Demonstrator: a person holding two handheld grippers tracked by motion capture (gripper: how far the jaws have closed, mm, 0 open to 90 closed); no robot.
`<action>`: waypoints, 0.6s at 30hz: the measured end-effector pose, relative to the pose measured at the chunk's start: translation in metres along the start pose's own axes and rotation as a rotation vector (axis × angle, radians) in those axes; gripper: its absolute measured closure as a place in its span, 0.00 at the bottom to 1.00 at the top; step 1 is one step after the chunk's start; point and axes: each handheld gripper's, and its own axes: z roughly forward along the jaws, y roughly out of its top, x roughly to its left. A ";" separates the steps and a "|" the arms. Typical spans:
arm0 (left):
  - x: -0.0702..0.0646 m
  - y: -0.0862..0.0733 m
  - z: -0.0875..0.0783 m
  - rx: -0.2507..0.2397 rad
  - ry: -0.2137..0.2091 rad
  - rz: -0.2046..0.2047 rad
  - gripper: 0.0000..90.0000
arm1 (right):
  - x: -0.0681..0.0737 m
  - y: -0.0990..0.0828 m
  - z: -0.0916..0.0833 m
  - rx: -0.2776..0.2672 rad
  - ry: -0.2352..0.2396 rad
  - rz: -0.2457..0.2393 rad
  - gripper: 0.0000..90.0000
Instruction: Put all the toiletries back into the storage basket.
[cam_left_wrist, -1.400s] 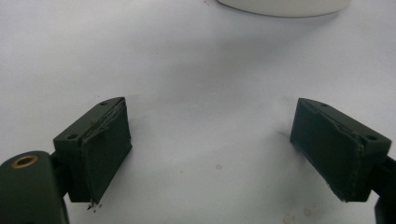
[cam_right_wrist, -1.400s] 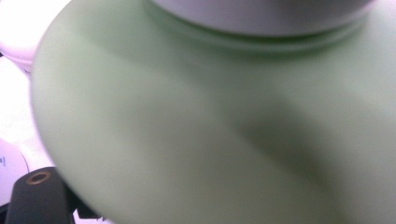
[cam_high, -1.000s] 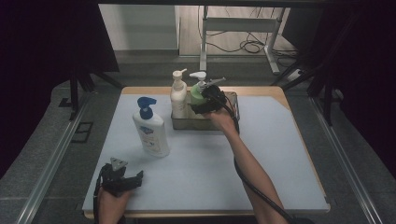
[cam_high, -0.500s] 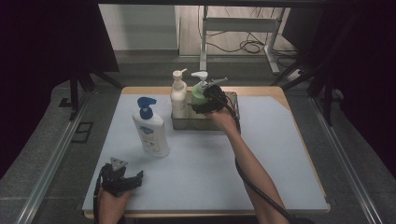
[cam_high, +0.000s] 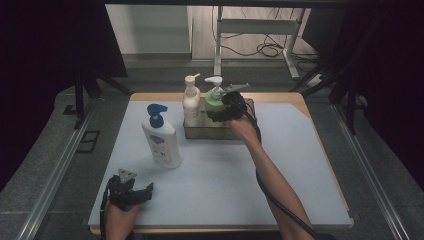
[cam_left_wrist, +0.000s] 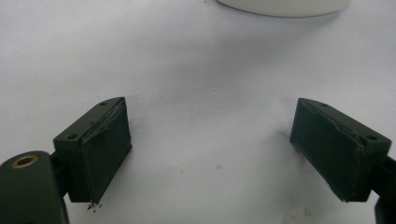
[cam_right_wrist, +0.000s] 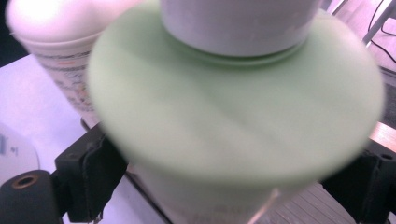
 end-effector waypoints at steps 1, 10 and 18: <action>0.000 0.000 0.000 0.000 0.000 0.000 0.13 | 0.000 0.000 -0.002 -0.001 0.002 -0.005 0.10; 0.000 0.000 0.000 -0.001 0.000 -0.001 0.13 | -0.007 -0.015 -0.020 0.021 0.023 -0.005 0.16; 0.000 0.000 0.000 0.000 0.000 -0.001 0.13 | -0.017 -0.031 -0.033 0.059 0.043 -0.003 0.35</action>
